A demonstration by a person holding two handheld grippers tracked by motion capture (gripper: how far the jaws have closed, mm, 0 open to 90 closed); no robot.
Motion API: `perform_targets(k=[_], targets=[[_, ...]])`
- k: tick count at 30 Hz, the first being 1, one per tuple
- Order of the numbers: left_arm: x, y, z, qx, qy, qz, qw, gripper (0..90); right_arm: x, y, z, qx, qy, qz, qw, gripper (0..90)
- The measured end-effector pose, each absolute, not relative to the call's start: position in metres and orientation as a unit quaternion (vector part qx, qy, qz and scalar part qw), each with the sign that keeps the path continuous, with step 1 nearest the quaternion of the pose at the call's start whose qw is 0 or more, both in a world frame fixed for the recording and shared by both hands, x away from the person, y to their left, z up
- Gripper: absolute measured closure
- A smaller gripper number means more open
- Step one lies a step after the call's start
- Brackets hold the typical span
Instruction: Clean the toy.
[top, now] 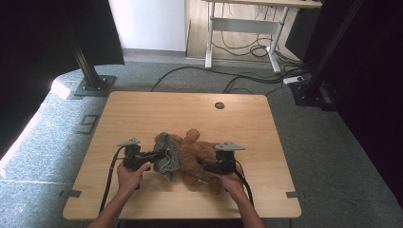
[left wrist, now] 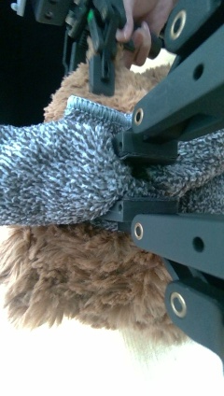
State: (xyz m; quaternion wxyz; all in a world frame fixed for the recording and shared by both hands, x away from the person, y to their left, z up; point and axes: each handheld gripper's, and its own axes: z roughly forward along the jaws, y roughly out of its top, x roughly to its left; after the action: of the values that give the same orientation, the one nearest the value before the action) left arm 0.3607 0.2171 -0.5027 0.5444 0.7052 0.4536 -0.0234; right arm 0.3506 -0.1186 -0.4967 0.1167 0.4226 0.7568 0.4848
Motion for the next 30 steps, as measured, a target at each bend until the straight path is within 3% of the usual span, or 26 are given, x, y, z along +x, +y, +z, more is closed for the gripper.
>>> perform_targets(k=[4, 10, 15, 18, 21, 30], targets=[[0.362, 0.217, -0.490, 0.695, 0.454, -0.050, 0.555, 74.2, 0.343, -0.128, -0.504, 0.403, 0.749, 0.512, 0.117, 53.3], [0.366, 0.192, -0.463, 0.714, 0.421, -0.054, 0.556, 74.0, 0.340, -0.130, -0.507, 0.375, 0.753, 0.524, 0.132, 55.6], [0.377, 0.131, -0.435, 0.744, 0.378, -0.062, 0.547, 73.6, 0.328, -0.123, -0.506, 0.328, 0.773, 0.517, 0.166, 56.5], [0.383, 0.110, -0.435, 0.755, 0.374, -0.069, 0.534, 73.5, 0.324, -0.121, -0.507, 0.322, 0.776, 0.511, 0.181, 56.6], [0.390, 0.082, -0.448, 0.789, 0.376, -0.067, 0.481, 73.0, 0.311, -0.117, -0.508, 0.290, 0.788, 0.495, 0.222, 56.7], [0.380, 0.106, -0.459, 0.783, 0.387, -0.064, 0.483, 74.2, 0.295, -0.113, -0.516, 0.255, 0.798, 0.477, 0.266, 57.6]])
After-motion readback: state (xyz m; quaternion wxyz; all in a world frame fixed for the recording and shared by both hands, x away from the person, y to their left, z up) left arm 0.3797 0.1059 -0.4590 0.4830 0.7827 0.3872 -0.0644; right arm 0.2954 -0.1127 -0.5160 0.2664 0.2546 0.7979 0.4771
